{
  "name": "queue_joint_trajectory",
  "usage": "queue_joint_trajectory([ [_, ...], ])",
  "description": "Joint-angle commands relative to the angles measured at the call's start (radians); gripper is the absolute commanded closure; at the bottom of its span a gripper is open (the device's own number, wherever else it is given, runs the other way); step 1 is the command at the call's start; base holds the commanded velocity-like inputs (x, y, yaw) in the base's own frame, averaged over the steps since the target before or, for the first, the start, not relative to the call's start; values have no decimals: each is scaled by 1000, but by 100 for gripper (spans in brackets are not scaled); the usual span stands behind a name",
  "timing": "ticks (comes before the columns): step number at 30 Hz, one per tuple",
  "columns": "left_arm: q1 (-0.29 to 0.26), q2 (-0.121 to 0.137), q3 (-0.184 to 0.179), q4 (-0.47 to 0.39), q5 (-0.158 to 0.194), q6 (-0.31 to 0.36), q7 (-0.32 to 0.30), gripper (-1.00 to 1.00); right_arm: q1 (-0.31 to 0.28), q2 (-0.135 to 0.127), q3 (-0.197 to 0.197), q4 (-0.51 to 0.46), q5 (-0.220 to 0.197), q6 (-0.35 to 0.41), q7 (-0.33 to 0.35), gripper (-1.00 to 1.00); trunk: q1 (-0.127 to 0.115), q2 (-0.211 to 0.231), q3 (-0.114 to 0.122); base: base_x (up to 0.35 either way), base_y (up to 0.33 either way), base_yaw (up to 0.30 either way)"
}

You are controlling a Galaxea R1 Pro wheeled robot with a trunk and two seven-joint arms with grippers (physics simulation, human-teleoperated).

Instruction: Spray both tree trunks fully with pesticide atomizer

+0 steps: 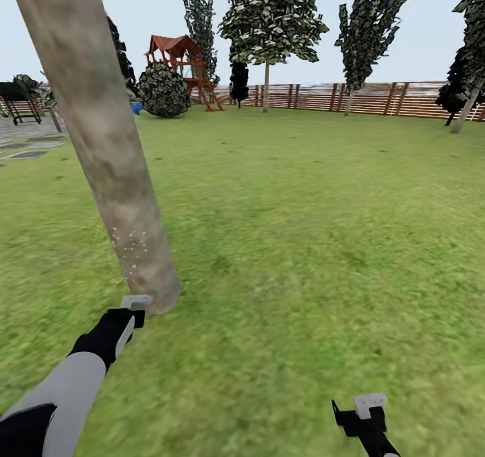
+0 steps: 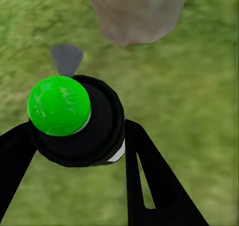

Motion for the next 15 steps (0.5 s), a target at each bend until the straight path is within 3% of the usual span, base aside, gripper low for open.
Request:
queue_joint_trajectory([
  [1,0,0,0,0,-1,0,1,100,0,0,0,0,0,0,0,-100,0,0,0,319,-29,0],
  [6,1,4,2,0,-2,2,2,100,0,0,0,0,0,0,0,-100,0,0,0,321,-58,12],
  [15,1,10,3,0,-2,3,-6,100,0,0,0,0,0,0,0,-100,0,0,0,312,-112,251],
])
